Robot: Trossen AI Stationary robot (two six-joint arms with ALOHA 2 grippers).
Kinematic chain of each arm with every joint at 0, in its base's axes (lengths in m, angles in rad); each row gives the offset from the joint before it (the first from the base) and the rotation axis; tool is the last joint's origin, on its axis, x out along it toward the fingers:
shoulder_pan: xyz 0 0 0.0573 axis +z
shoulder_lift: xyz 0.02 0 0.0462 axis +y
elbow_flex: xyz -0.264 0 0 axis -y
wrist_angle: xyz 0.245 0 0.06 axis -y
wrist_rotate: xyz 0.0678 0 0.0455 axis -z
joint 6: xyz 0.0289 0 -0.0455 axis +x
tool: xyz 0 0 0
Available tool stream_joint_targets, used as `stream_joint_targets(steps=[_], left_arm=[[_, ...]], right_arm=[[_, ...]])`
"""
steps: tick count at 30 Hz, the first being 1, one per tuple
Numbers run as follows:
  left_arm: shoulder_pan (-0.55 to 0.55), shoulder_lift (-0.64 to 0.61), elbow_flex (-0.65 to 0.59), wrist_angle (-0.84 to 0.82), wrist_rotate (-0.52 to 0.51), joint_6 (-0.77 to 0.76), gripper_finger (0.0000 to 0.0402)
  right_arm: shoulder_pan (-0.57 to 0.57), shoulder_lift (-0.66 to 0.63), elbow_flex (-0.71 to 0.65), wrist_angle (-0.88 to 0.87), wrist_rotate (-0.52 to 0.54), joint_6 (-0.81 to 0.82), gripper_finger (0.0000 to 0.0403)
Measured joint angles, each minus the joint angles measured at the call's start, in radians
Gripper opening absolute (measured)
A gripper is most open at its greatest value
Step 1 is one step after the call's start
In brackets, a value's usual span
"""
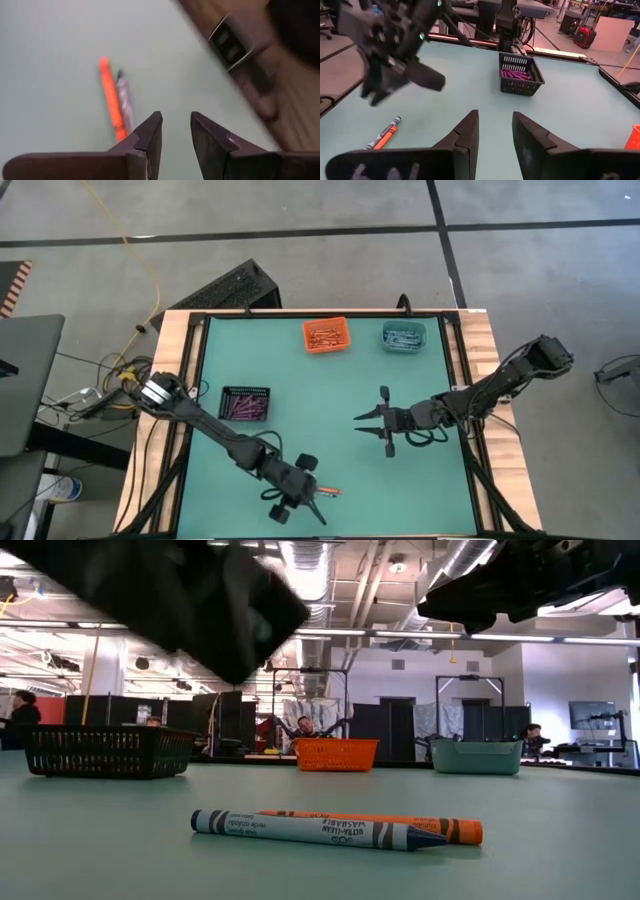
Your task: Sort crayons
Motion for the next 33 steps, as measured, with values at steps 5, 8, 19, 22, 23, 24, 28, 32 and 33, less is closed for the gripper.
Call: stream_joint_targets(steps=[5, 8, 19, 22, 23, 24, 28, 32, 33], left_arm=[[0.010, 0.011, 0.005, -0.031, -0.028, 0.006, 0.0091], [0.012, 0.013, 0.003, -0.079, -0.049, 0.004, 0.0091], [0.012, 0.015, 0.003, -0.117, -0.105, -0.010, 0.0091], [0.012, 0.015, 0.003, -0.126, -0.106, -0.010, 0.0091], [0.012, 0.015, 0.003, -0.127, -0.106, -0.010, 0.0091], [0.012, 0.015, 0.003, -0.129, -0.106, -0.010, 0.0091], [0.012, 0.015, -0.027, -0.101, -0.105, -0.029, 0.0091], [0.012, 0.016, -0.071, -0.067, -0.105, -0.054, 0.0091], [0.012, 0.016, -0.083, -0.046, -0.105, -0.056, 0.0091]], right_arm=[[0.000, 0.000, 0.000, 0.001, 0.000, 0.002, 0.0118], [-0.001, 0.000, 0.000, 0.000, 0.000, 0.001, 0.0118], [-0.001, 0.000, 0.000, -0.005, 0.000, -0.004, 0.0118], [-0.001, 0.000, 0.000, -0.005, 0.000, -0.006, 0.0118], [-0.001, 0.000, 0.000, -0.005, 0.000, -0.006, 0.0118], [-0.001, 0.000, 0.000, -0.005, 0.000, -0.006, 0.0118], [-0.001, 0.000, 0.000, -0.005, 0.000, -0.006, 0.0118], [-0.001, 0.000, 0.000, -0.005, 0.000, -0.006, 0.0118], [-0.001, 0.000, 0.000, -0.005, 0.000, -0.006, 0.0118]])
